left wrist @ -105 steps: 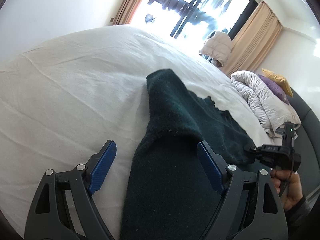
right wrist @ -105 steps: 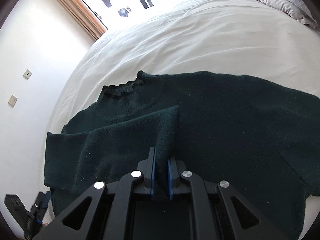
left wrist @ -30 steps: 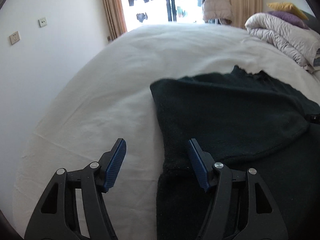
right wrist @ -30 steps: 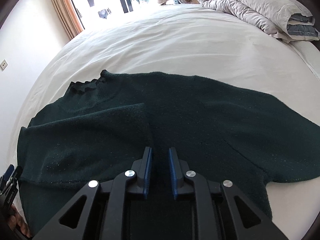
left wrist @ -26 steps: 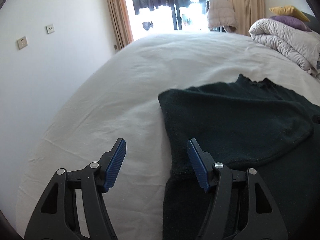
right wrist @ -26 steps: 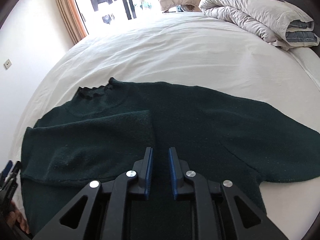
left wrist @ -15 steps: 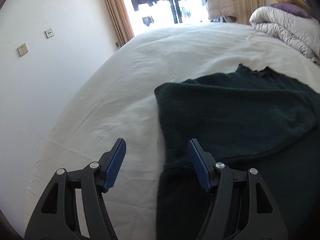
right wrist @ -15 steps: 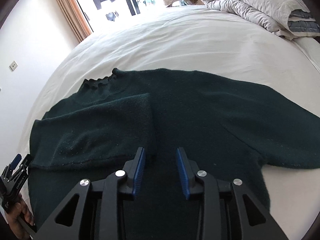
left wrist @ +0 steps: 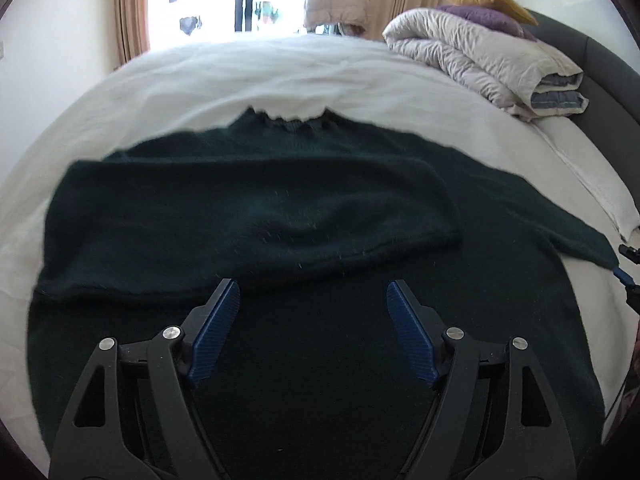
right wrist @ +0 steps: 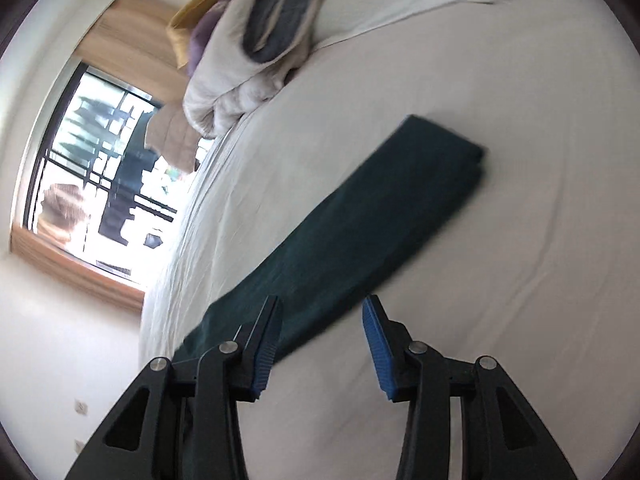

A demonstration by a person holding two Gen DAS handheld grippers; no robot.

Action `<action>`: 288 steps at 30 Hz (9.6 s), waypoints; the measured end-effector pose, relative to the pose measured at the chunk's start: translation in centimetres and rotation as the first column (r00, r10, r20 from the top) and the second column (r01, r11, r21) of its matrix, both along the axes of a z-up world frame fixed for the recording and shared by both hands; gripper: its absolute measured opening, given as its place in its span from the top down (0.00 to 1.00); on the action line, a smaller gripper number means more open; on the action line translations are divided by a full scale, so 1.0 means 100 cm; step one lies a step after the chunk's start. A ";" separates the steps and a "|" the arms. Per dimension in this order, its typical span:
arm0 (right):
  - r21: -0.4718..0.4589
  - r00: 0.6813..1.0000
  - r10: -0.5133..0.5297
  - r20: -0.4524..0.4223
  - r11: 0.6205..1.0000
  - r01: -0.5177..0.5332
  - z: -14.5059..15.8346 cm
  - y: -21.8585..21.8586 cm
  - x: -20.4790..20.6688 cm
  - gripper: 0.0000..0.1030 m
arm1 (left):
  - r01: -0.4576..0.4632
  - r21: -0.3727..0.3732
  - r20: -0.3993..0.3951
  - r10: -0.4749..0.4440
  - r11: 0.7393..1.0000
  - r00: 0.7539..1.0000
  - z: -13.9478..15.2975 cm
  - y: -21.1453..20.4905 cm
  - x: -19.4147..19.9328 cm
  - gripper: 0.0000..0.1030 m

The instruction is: Fold small clothes

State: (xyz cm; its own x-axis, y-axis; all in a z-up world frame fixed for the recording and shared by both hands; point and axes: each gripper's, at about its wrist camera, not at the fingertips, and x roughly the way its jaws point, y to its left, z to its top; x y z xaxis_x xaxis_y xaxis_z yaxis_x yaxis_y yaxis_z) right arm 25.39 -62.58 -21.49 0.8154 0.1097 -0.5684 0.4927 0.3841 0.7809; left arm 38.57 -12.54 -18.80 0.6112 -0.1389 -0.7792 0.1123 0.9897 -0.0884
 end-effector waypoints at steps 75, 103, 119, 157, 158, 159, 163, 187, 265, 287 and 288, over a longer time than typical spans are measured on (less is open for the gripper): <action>-0.613 0.521 0.842 -0.141 0.339 -0.714 0.092 0.523 0.151 0.43 | -0.214 -0.544 0.063 0.294 0.811 0.954 0.032 0.223 -0.005 0.12; 0.043 0.840 0.523 0.148 0.845 -0.533 0.013 0.276 0.124 0.48 | -0.205 -0.317 -0.063 0.195 0.926 0.979 0.014 0.151 0.056 0.92; 0.160 0.919 0.315 0.237 0.920 -0.357 -0.019 0.242 0.159 0.63 | -0.259 -0.323 -0.053 0.256 0.910 0.965 0.002 0.150 0.036 0.92; 0.044 0.960 0.266 0.084 0.962 -0.270 -0.013 0.200 0.202 0.94 | -0.125 -0.297 0.008 0.133 0.947 0.991 -0.028 0.120 0.055 0.95; 0.011 0.967 0.244 0.077 0.969 -0.245 -0.008 0.196 0.196 0.78 | -0.127 -0.293 0.012 0.136 0.948 0.991 -0.029 0.120 0.054 0.95; 0.002 0.967 0.237 0.097 0.971 -0.238 -0.002 0.193 0.193 0.72 | -0.127 -0.294 0.015 0.137 0.947 0.990 -0.031 0.119 0.054 0.95; -0.018 0.919 0.343 0.195 0.938 -0.346 0.027 0.216 0.205 0.71 | -0.128 -0.328 0.015 0.141 0.936 0.990 -0.035 0.120 0.057 0.95; -0.202 0.523 0.841 0.139 0.541 -0.816 0.078 0.467 0.248 0.69 | -0.189 -0.355 0.124 0.247 0.916 0.961 0.007 0.152 -0.064 0.94; -0.770 0.764 0.644 -0.037 0.469 -0.433 0.133 0.279 -0.091 0.00 | -0.047 -0.006 0.439 0.045 0.999 0.897 0.083 0.163 -0.219 0.06; -0.845 0.582 0.652 -0.485 -0.179 -0.504 0.055 0.365 -0.225 0.22 | 0.267 0.710 0.241 -0.581 0.651 0.777 -0.022 0.087 -0.411 0.06; -0.843 0.578 0.654 -0.488 -0.182 -0.507 0.053 0.367 -0.225 0.22 | 0.276 0.708 0.232 -0.583 0.650 0.778 -0.024 0.088 -0.412 0.06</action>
